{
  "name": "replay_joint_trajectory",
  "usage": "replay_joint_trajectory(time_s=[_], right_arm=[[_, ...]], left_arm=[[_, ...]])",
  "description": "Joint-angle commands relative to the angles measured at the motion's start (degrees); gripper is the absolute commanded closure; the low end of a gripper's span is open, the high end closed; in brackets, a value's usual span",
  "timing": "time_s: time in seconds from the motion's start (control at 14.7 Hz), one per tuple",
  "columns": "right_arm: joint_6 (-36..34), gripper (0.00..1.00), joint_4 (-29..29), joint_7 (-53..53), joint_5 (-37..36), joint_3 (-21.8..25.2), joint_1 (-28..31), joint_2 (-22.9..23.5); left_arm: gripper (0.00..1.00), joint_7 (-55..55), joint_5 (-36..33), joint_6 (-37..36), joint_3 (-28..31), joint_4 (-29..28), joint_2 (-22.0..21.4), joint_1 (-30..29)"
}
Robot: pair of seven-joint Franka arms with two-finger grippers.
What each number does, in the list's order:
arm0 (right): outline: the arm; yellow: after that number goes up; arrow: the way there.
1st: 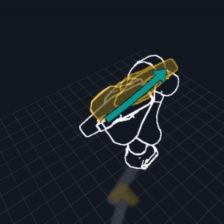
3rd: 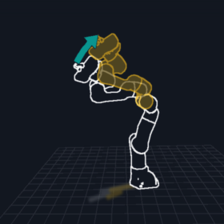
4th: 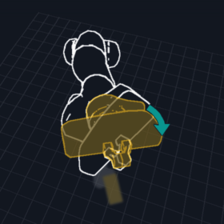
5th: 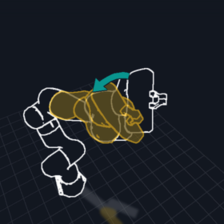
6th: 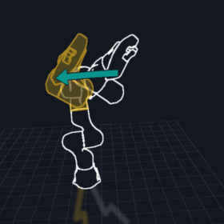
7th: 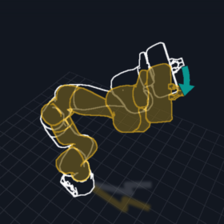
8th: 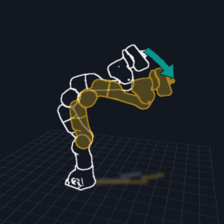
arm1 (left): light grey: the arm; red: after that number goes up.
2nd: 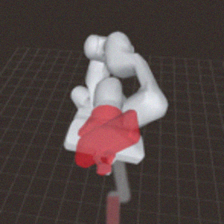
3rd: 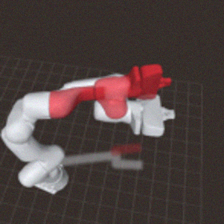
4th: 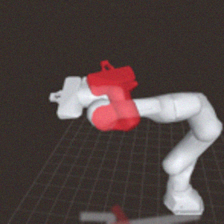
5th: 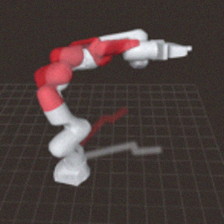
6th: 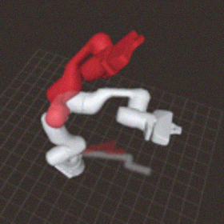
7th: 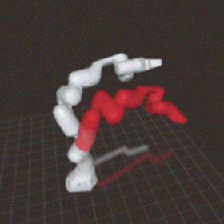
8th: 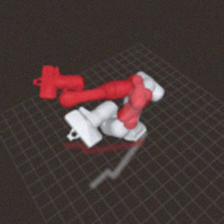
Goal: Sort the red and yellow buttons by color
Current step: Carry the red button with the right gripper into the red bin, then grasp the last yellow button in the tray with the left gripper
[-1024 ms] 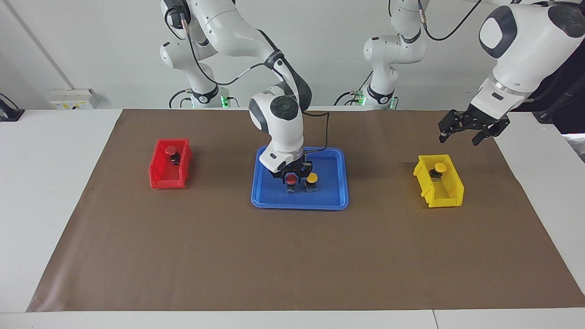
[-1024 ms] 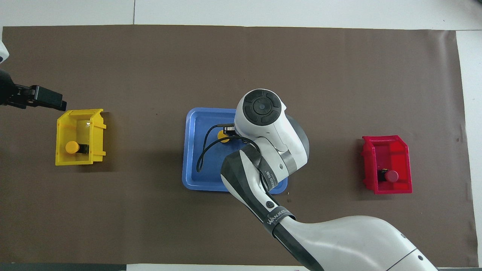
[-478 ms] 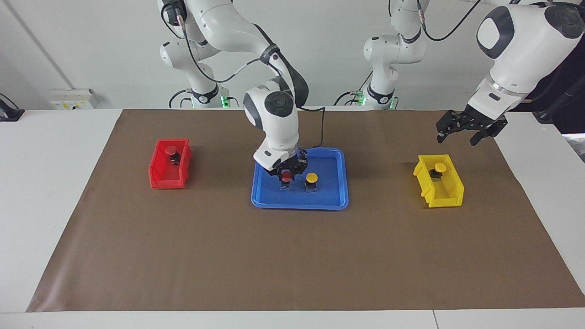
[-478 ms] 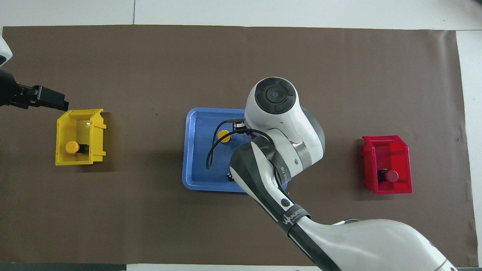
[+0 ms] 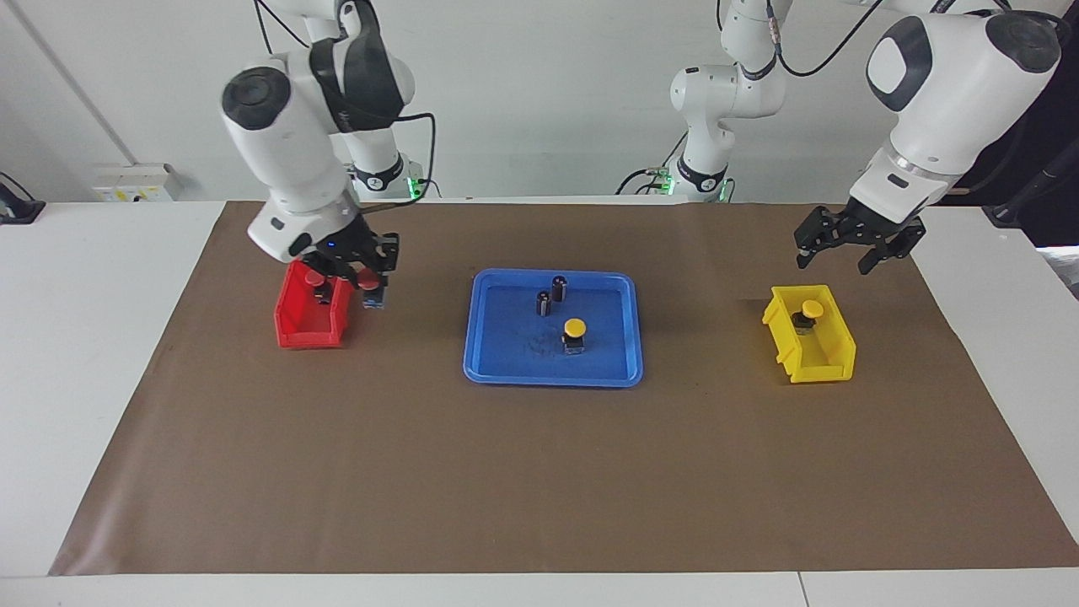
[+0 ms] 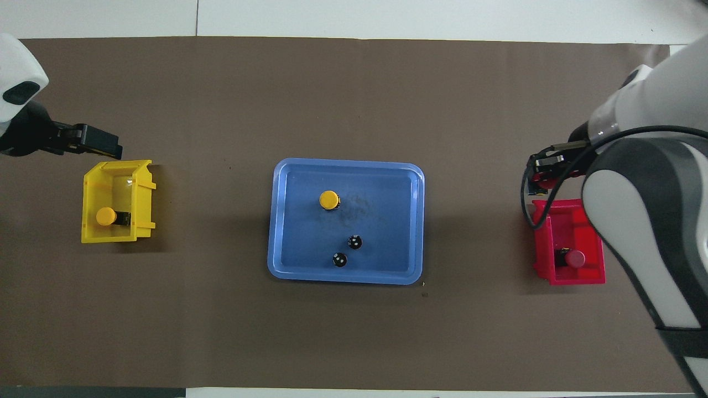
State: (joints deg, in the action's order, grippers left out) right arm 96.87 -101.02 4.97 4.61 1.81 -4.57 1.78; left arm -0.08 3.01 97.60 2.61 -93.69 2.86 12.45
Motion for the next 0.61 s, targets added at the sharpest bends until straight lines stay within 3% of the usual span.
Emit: replay_joint_trajectory(time_s=[0.0,0.27,0.55], right_arm=[[4.1,0.76,-9.3,10.6,3.5,-1.0,7.6,-4.6],[16.3,0.76,-23.5,18.8,5.0,-0.9,11.9,-9.9],[22.0,0.77,-29.2,21.3,5.1,-0.9,12.0,-11.4]], left_arm=[[0.02,-14.2,0.0,6.4,0.6,-3.3,1.7,10.3],[0.05,-29.6,0.0,13.1,0.6,-3.0,7.8,21.3],[0.08,-36.7,0.0,19.2,0.6,-3.5,12.6,26.9]])
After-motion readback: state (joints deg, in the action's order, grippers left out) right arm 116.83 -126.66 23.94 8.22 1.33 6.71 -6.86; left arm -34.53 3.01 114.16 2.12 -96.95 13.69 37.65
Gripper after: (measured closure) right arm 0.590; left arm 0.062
